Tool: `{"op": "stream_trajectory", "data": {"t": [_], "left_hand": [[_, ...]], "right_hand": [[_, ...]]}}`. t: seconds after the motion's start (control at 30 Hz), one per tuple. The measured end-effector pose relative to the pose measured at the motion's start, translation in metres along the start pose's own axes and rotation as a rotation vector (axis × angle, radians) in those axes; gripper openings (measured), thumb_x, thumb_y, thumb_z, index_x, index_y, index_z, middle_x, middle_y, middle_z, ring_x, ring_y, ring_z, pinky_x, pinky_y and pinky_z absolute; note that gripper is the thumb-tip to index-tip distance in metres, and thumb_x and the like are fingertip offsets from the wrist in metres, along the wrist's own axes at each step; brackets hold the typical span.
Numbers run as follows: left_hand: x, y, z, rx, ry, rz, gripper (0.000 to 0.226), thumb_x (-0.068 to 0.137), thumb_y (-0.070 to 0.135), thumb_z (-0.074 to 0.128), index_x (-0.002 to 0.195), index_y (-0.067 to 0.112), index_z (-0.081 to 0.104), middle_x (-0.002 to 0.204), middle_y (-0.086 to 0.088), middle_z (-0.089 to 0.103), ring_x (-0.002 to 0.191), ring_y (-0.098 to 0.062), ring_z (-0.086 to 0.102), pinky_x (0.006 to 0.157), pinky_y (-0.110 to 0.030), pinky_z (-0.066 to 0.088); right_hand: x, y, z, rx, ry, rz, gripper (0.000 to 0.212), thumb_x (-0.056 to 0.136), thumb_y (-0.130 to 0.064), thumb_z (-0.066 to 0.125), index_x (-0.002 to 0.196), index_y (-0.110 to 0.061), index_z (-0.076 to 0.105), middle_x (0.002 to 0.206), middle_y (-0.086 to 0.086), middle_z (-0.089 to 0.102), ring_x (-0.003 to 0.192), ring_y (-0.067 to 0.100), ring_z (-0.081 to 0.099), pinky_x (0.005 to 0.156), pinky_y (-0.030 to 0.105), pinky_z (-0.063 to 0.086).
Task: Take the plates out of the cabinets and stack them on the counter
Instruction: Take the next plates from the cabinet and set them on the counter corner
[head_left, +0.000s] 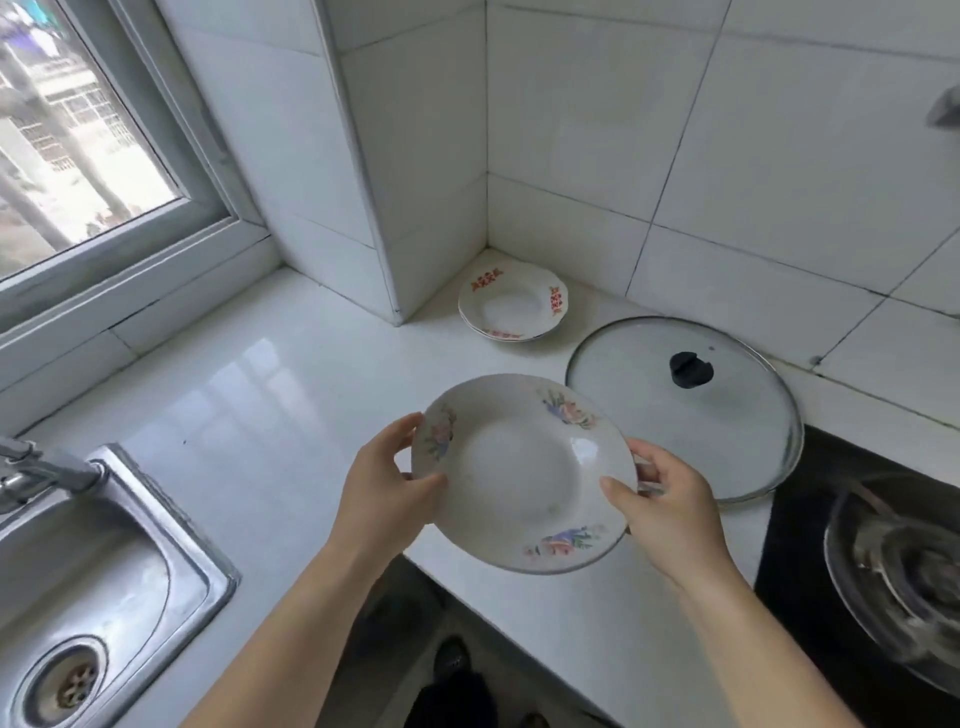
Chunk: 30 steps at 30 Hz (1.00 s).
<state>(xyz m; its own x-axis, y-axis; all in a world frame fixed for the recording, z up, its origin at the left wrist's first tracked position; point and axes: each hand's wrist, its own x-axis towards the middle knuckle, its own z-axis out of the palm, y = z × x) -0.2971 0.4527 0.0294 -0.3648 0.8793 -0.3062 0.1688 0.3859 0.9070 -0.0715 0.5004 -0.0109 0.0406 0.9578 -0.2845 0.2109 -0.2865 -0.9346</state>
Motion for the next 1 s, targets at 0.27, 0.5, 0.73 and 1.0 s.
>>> {"op": "stream_trajectory", "data": {"t": [0.27,0.5,0.73,1.0], "left_hand": [[0.094,0.036,0.003,-0.005,-0.164,0.058,0.061,0.063,0.005,0.058,0.121,0.025,0.058,0.120,0.009,0.061,0.072,-0.021,0.071,0.065,-0.040,0.060],[0.173,0.046,0.000,-0.022,-0.168,0.028,0.055,0.068,0.001,0.056,0.119,0.023,0.060,0.117,0.008,0.061,0.072,-0.024,0.070,0.059,-0.035,0.060],[0.253,0.040,0.011,0.007,-0.180,-0.024,0.056,0.072,-0.002,0.054,0.123,0.021,0.058,0.115,0.005,0.060,0.079,-0.026,0.068,0.055,-0.033,0.058],[0.321,0.017,0.031,0.053,-0.173,-0.045,0.052,0.073,0.000,0.053,0.117,0.029,0.058,0.106,0.022,0.059,0.073,-0.021,0.070,0.061,-0.040,0.060]], "right_hand": [[0.066,-0.028,0.016,-0.011,0.160,0.046,0.040,0.078,-0.008,0.067,0.114,-0.024,0.062,0.099,-0.001,0.067,0.085,0.020,0.067,0.078,0.045,0.057],[0.135,-0.044,0.048,-0.056,0.170,0.073,0.037,0.077,-0.008,0.065,0.109,-0.026,0.063,0.097,-0.002,0.065,0.085,0.018,0.065,0.074,0.037,0.056],[0.202,-0.046,0.075,-0.107,0.171,0.091,0.036,0.079,-0.004,0.064,0.104,-0.029,0.062,0.093,-0.012,0.065,0.082,-0.001,0.060,0.060,0.017,0.043],[0.271,-0.038,0.097,-0.197,0.171,0.133,0.037,0.080,-0.002,0.061,0.103,-0.031,0.056,0.086,-0.023,0.059,0.079,0.003,0.061,0.070,0.024,0.045]]}}
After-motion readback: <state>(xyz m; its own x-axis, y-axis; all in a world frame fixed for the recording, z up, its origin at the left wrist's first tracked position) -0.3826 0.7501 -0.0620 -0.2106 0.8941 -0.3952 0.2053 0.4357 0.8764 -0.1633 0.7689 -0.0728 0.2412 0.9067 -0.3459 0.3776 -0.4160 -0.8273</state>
